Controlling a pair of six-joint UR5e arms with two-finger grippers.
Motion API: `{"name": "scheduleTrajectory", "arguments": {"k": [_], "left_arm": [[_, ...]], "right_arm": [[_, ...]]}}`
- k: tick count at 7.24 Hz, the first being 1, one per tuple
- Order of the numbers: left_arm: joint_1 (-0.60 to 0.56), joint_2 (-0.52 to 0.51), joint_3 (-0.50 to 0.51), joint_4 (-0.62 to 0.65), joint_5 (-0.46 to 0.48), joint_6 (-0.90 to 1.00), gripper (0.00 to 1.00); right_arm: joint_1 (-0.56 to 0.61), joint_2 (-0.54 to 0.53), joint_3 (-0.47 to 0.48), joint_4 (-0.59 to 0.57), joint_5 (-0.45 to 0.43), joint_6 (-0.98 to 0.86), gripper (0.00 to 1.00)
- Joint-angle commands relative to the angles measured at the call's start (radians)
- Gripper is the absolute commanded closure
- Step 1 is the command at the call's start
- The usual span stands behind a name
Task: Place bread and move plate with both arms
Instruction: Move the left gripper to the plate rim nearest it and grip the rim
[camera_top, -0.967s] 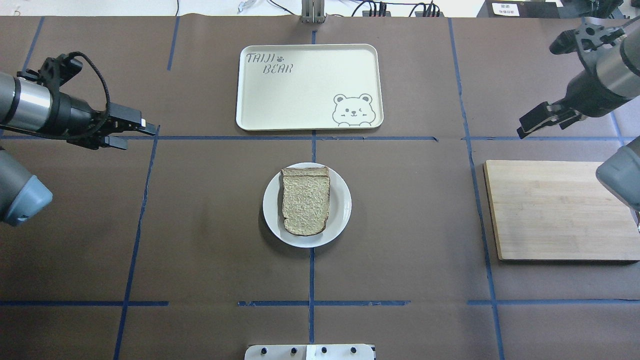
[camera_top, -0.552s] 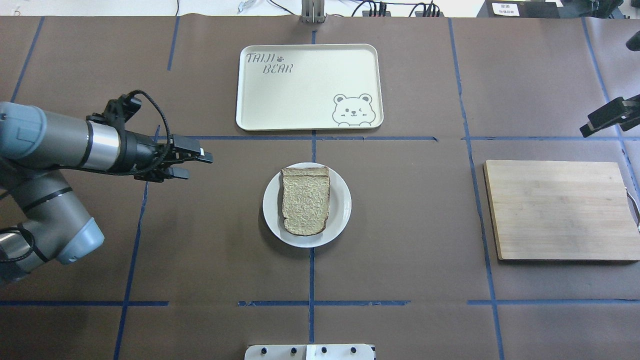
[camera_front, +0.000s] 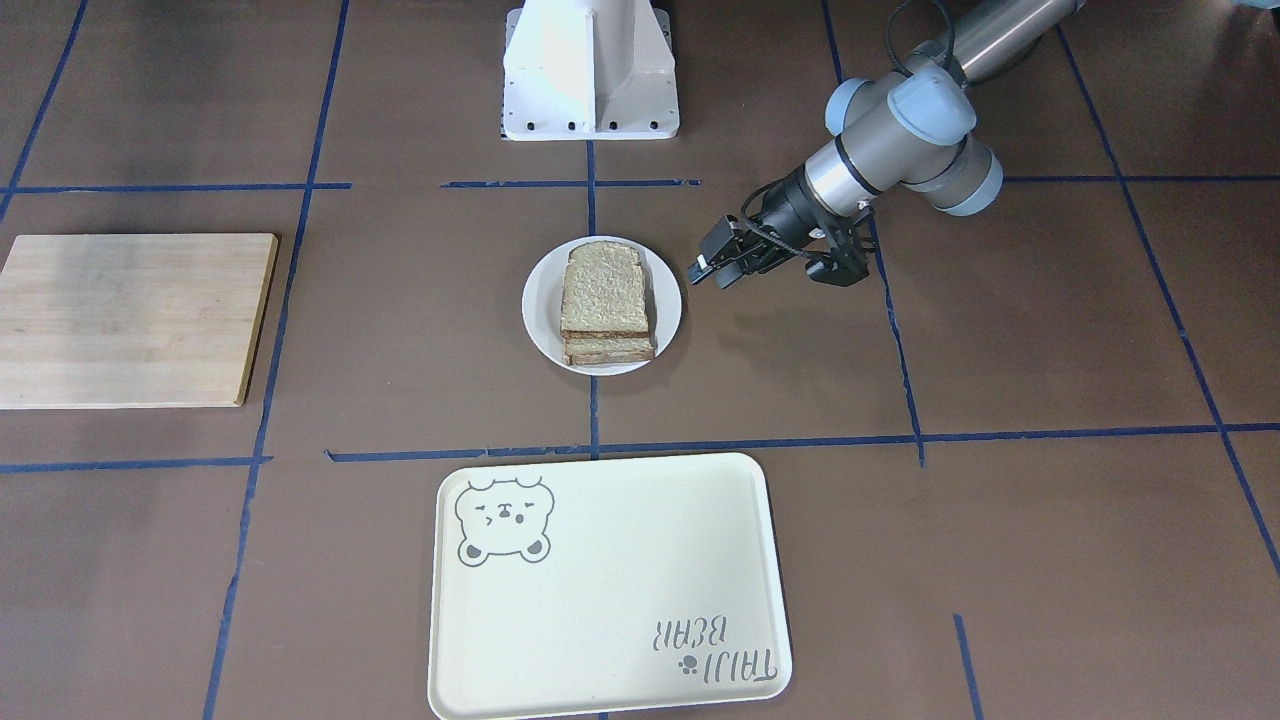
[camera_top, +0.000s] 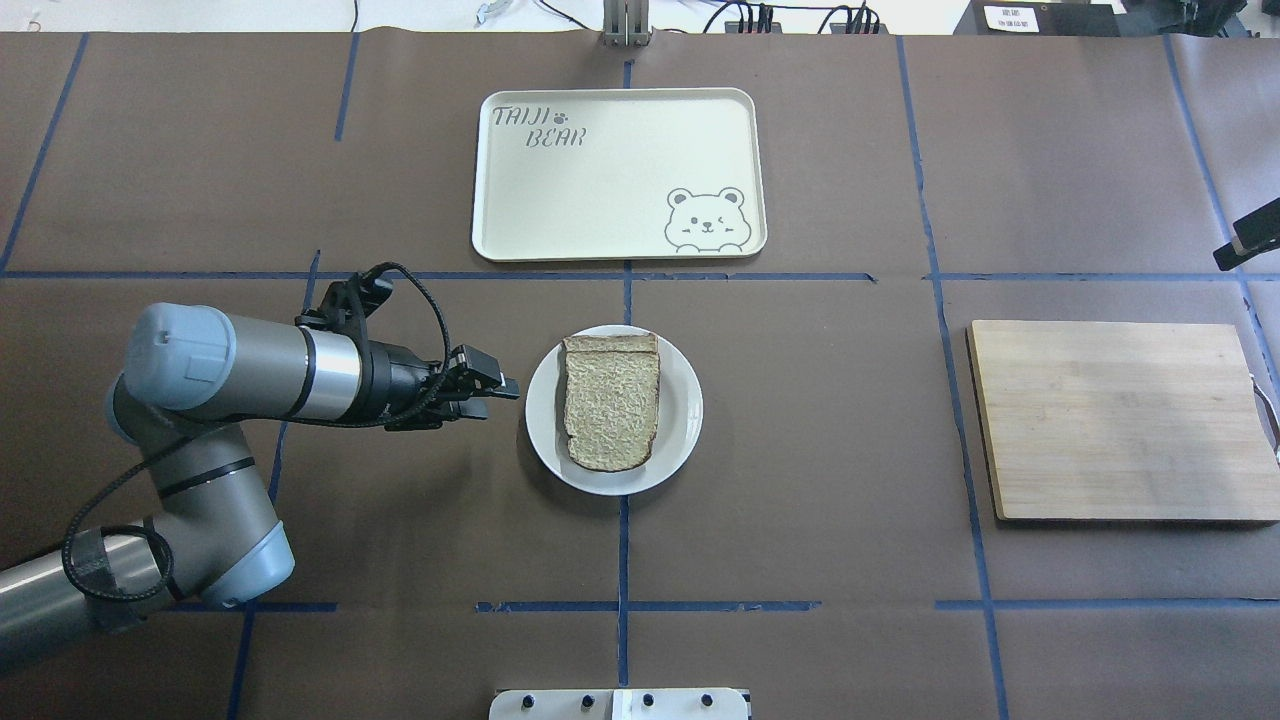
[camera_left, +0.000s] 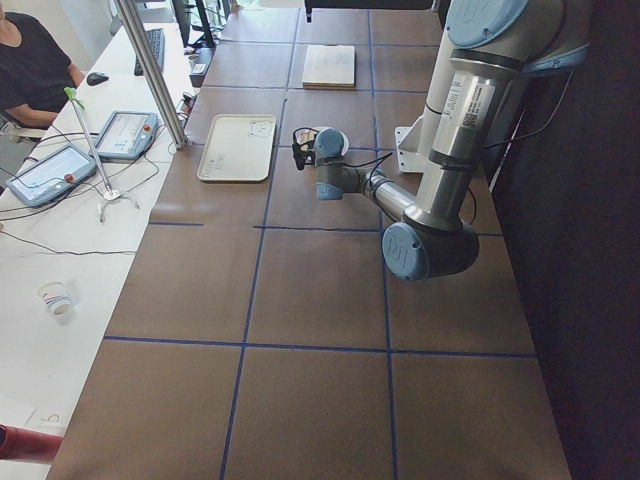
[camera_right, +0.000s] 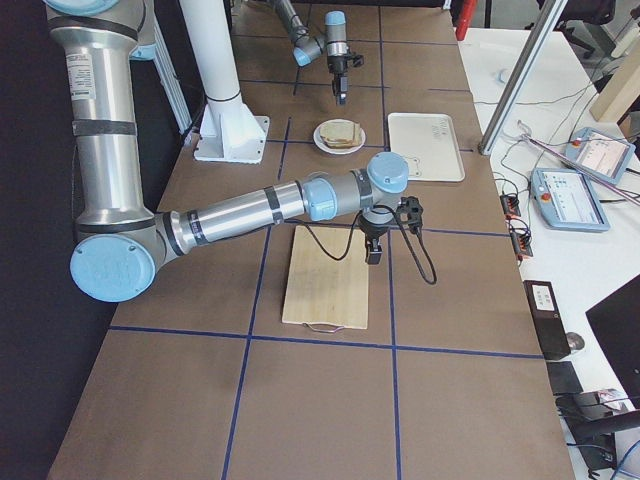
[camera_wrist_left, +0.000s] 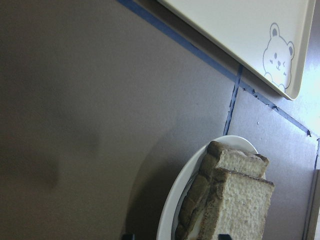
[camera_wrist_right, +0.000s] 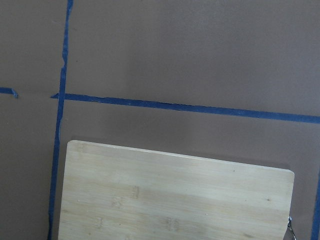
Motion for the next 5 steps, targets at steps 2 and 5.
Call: {"name": "scheduleTrajectory", "arguments": {"k": [2,5], "left_arm": [[0.042,-0.032,0.035,-0.001,0.037,-0.001,0.5],[0.049,-0.063,0.08,-0.002,0.044,-0.001,0.5]], "right_arm": [[0.023,-0.009,-0.008,-0.001,-0.001,-0.005,0.0],[0.045,-0.017,-0.012,-0.007,-0.042,-0.115,0.0]]}}
